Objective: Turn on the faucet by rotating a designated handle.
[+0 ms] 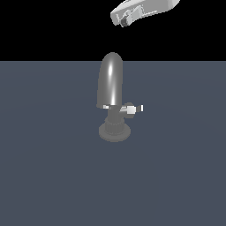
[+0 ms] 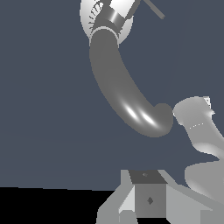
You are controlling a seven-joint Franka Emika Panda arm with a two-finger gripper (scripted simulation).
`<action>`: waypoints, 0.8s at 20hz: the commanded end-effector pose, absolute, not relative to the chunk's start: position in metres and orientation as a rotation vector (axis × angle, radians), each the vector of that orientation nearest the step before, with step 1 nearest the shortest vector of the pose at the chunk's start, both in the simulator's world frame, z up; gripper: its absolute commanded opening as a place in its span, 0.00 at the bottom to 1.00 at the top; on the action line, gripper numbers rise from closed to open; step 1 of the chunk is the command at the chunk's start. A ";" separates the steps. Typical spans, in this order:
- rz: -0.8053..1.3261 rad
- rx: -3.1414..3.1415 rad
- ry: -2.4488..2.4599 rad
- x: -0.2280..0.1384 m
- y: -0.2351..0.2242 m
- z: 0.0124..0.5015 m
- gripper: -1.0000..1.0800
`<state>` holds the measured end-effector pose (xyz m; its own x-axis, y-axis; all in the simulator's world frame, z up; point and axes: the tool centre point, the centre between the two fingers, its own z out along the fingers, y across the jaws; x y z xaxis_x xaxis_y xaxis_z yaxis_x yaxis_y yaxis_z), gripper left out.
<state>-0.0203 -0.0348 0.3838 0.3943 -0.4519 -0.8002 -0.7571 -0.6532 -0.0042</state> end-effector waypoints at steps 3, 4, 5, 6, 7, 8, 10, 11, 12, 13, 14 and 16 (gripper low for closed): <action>1.247 -2.140 1.137 -0.006 -0.046 0.359 0.00; 1.269 -2.107 1.156 -0.004 -0.048 0.353 0.00; 1.290 -2.074 1.175 -0.002 -0.050 0.347 0.00; 1.310 -2.041 1.193 0.001 -0.053 0.342 0.00; 1.330 -2.008 1.211 0.002 -0.055 0.336 0.00; 1.349 -1.974 1.228 0.004 -0.057 0.330 0.00; 1.386 -1.907 1.261 0.007 -0.061 0.318 0.00; 1.404 -1.873 1.277 0.008 -0.063 0.313 0.00; 1.422 -1.839 1.294 0.010 -0.066 0.307 0.00; 1.439 -1.804 1.309 0.010 -0.068 0.301 0.00; 1.456 -1.769 1.325 0.011 -0.069 0.295 0.00; 1.489 -1.698 1.355 0.012 -0.073 0.282 0.00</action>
<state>0.0111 -0.0704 0.2914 -0.0531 -0.3632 -0.9302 -0.8920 -0.4015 0.2077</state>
